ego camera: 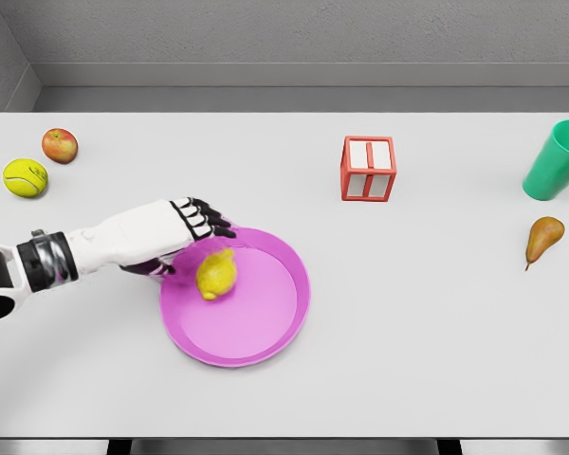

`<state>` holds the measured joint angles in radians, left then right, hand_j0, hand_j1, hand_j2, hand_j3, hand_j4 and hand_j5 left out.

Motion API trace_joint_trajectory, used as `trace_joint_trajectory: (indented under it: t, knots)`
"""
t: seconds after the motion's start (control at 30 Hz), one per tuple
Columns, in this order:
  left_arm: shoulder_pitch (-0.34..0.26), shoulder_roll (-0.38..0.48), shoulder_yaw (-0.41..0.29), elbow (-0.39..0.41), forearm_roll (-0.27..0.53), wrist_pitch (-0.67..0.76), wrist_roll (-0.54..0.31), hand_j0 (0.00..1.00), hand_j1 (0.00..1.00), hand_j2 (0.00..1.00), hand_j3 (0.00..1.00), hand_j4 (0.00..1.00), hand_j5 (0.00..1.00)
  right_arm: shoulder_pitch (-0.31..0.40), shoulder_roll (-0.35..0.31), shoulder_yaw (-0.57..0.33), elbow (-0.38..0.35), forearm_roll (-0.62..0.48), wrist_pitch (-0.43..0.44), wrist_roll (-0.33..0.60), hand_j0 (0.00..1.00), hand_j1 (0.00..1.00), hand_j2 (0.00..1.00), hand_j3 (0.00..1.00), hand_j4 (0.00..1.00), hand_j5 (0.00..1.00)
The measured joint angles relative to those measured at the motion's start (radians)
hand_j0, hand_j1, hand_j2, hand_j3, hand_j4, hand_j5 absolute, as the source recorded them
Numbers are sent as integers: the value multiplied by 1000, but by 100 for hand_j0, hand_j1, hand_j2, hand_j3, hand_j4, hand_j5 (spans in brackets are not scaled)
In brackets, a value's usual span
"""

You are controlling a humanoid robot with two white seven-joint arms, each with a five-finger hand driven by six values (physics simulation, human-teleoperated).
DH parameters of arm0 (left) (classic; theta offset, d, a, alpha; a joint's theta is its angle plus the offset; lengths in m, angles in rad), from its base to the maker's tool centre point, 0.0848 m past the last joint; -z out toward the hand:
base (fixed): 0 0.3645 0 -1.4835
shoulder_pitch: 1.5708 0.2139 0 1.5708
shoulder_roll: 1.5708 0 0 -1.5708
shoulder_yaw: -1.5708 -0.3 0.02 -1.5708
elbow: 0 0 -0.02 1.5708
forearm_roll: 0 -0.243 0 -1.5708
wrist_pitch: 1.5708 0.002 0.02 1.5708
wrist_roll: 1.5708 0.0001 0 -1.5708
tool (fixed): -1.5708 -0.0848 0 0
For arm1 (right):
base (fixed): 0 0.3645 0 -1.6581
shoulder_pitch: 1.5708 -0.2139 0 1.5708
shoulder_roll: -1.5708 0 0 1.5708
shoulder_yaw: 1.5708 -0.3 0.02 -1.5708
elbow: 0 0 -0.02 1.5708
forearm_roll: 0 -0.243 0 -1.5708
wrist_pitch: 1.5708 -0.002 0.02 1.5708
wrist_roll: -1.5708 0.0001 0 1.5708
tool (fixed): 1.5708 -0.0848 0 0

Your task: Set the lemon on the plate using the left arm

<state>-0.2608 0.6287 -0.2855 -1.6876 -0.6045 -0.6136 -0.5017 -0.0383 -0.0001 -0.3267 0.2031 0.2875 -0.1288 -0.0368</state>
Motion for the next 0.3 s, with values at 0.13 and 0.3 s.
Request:
trace_joint_trajectory:
  t: [0.13, 0.3]
  knots:
    - [28, 21, 179, 101, 30, 0, 2, 100, 100, 100, 100, 100, 100, 0, 0, 0, 0, 0, 0, 0, 100, 100, 100, 100, 100, 100]
    - [112, 35, 235, 135, 81, 0, -3, 100, 100, 100, 100, 100, 100, 0, 0, 0, 0, 0, 0, 0, 100, 100, 100, 100, 100, 100]
